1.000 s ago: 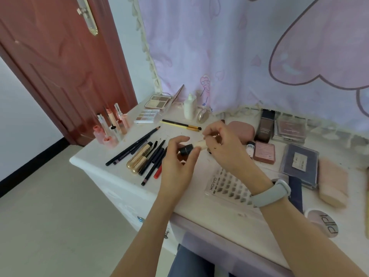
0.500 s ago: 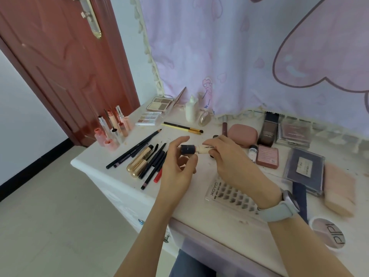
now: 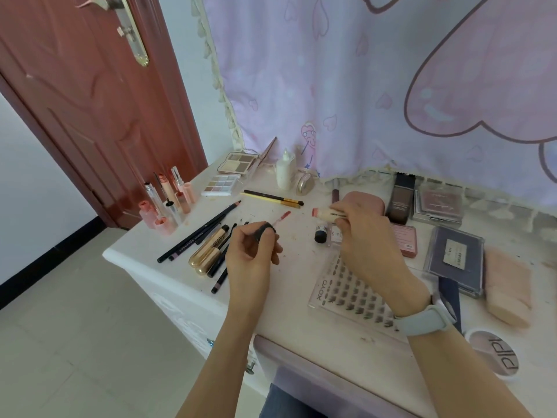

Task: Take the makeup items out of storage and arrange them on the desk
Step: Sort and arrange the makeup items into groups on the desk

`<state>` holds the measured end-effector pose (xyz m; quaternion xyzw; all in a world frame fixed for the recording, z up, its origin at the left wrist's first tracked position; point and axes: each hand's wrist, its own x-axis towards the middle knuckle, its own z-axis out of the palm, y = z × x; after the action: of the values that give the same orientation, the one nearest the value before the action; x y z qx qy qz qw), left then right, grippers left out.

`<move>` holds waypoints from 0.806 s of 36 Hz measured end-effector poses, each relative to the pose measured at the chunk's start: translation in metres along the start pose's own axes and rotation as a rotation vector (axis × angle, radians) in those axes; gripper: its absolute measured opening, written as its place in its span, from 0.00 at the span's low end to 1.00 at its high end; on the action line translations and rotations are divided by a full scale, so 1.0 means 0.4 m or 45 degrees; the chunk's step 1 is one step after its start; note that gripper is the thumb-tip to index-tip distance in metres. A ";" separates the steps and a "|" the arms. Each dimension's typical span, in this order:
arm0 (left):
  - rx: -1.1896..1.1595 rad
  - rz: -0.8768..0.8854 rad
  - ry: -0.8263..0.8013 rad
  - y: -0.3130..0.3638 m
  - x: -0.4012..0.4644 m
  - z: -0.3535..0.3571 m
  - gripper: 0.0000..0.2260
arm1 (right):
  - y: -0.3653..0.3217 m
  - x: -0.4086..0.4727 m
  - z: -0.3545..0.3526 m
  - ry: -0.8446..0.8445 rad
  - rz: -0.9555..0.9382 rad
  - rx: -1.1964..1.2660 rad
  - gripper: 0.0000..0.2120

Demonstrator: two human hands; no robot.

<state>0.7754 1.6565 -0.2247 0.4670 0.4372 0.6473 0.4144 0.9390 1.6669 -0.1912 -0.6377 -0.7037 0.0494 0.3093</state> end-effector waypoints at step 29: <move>0.985 -0.069 -0.465 0.014 0.168 0.017 0.08 | -0.012 0.047 0.079 -0.049 0.082 0.018 0.12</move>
<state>0.7664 1.7198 -0.2018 0.6835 0.5792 0.3312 0.2961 0.9193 1.6937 -0.2074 -0.6569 -0.6883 0.0767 0.2983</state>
